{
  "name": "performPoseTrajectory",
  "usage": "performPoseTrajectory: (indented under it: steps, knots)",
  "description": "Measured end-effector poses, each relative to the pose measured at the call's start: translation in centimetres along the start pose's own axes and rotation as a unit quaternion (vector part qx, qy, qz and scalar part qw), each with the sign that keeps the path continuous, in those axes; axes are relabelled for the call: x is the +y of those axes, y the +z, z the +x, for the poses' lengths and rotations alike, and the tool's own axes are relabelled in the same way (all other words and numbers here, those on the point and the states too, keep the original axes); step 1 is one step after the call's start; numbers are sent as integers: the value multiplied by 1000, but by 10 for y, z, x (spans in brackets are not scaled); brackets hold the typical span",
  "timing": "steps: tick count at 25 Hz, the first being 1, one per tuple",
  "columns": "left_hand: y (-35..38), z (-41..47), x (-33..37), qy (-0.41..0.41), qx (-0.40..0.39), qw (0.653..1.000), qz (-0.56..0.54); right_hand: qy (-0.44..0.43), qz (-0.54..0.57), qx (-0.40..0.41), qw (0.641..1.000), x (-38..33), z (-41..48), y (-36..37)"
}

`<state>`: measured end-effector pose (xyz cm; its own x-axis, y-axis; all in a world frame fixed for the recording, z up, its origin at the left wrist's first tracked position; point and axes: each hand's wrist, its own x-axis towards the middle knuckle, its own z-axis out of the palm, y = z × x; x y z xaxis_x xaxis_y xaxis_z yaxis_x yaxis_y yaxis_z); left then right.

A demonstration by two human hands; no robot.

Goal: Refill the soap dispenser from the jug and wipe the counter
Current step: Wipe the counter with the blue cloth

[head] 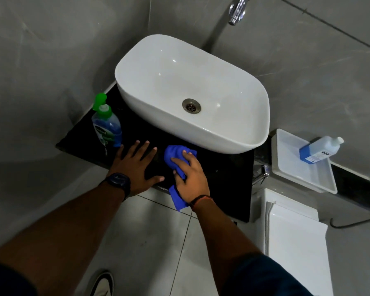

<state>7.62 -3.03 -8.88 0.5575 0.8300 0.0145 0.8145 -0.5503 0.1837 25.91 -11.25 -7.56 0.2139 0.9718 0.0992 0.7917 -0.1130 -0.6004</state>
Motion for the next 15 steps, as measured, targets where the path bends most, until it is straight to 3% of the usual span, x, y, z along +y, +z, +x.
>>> performPoseTrajectory:
  steps: [3,6,11,15]
  knots:
    - [-3,1,9,-7,15,1000,3,-20,-14,4,1000,24,-20,-18]
    - [-5,6,14,-1,-17,1000,22,83,-19,76,993,47,-34,-34]
    - [-5,10,14,11,-35,999,31,246,-63,161,954,50,-29,-36]
    - [-3,12,15,15,-44,998,30,201,-61,124,970,28,-13,-22]
